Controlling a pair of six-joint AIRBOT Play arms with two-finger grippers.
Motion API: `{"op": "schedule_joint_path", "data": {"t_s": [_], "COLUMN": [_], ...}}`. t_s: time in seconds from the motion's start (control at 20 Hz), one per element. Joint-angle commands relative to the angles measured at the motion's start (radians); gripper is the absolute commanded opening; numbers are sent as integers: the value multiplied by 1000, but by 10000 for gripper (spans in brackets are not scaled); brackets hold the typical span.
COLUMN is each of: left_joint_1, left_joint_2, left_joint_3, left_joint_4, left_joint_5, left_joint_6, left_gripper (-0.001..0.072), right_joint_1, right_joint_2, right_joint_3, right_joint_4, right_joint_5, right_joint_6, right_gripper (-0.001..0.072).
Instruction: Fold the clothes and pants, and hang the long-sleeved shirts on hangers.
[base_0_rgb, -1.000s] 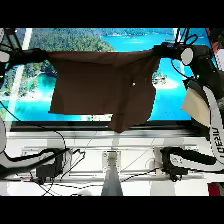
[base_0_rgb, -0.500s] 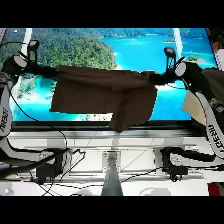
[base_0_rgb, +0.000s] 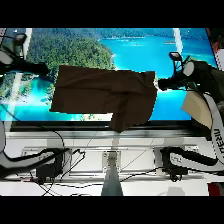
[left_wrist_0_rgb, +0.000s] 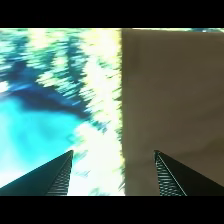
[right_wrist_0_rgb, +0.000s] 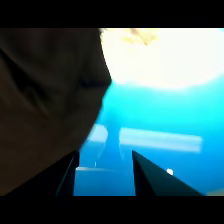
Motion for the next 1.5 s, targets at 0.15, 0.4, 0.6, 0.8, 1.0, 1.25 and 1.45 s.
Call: {"op": "schedule_joint_path", "data": {"t_s": [0.15, 0.4, 0.6, 0.8, 1.0, 1.25, 1.45], "left_joint_1": [230, 381, 384, 384, 383, 354, 277], "left_joint_2": [176, 167, 134, 96, 46, -10, -63], "left_joint_3": [-68, -336, -476, -528, -541, -546, -551], "left_joint_4": [65, -114, -116, -156, -261, -312, -312], "left_joint_5": [-199, -209, -189, -179, -179, -195, -188], "left_joint_6": [-1, 25, 64, 65, 80, 107, 107], "left_gripper": [526, 525, 525, 526, 525, 520, 519], "right_joint_1": [-63, -60, -60, -60, -60, -60, -60], "right_joint_2": [238, 369, 367, 312, 216, 156, 156], "right_joint_3": [-282, -598, -717, -740, -740, -740, -740], "right_joint_4": [312, 580, 581, 603, 713, 850, 852], "right_joint_5": [170, 121, -39, -158, -250, -225, -229], "right_joint_6": [-98, -148, -164, -167, -325, -552, -556], "right_gripper": [368, 369, 370, 370, 370, 370, 370]}}
